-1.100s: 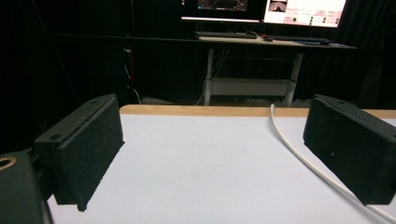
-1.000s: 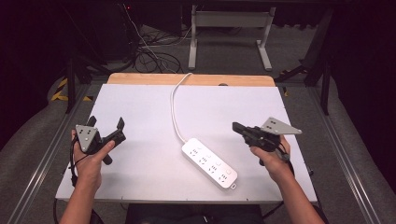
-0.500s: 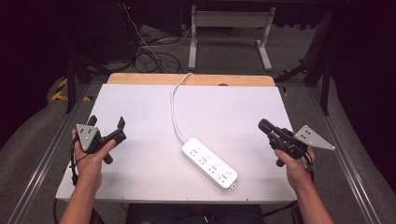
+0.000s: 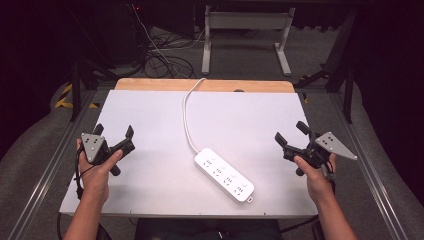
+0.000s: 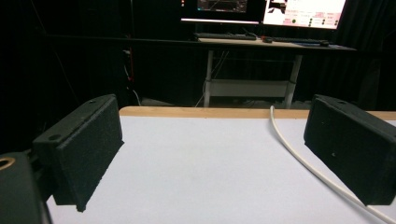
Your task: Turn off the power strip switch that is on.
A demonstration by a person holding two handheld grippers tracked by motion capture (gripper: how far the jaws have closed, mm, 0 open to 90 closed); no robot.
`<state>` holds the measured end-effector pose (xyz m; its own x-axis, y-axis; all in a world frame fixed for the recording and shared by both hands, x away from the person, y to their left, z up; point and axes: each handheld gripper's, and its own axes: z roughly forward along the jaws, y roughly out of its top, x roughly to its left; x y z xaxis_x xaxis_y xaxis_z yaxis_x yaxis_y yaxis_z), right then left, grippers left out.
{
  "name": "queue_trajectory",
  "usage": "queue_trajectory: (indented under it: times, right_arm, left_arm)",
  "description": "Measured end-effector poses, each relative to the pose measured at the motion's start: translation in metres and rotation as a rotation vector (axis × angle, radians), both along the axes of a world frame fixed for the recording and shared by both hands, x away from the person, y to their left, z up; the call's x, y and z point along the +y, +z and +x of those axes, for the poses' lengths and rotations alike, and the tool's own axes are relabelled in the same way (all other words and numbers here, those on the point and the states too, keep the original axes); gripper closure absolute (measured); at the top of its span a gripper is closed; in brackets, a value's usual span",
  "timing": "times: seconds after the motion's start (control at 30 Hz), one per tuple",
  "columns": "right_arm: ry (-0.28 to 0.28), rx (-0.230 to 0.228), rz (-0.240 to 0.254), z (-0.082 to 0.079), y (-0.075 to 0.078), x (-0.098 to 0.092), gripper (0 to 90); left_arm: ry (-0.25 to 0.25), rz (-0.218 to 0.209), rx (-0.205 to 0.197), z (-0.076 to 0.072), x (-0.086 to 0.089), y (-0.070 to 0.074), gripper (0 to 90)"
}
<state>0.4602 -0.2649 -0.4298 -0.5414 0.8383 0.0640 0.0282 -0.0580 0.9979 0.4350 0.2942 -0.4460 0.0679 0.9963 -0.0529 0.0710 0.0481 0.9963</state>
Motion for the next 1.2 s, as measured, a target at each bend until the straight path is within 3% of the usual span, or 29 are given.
queue_trajectory:
  times: [0.33,1.2]
  right_arm:
    - [-0.008,-0.003,-0.014,0.0004,-0.0001,-0.0001,3.2]
    - [-0.03,0.015,-0.035,-0.0026,-0.0016,-0.0009,4.8]
  left_arm:
    - [-0.001,0.001,0.0,-0.0002,0.0,-0.0001,5.0]
    - [-0.002,0.001,-0.008,-0.0038,0.0005,0.0016,5.0]
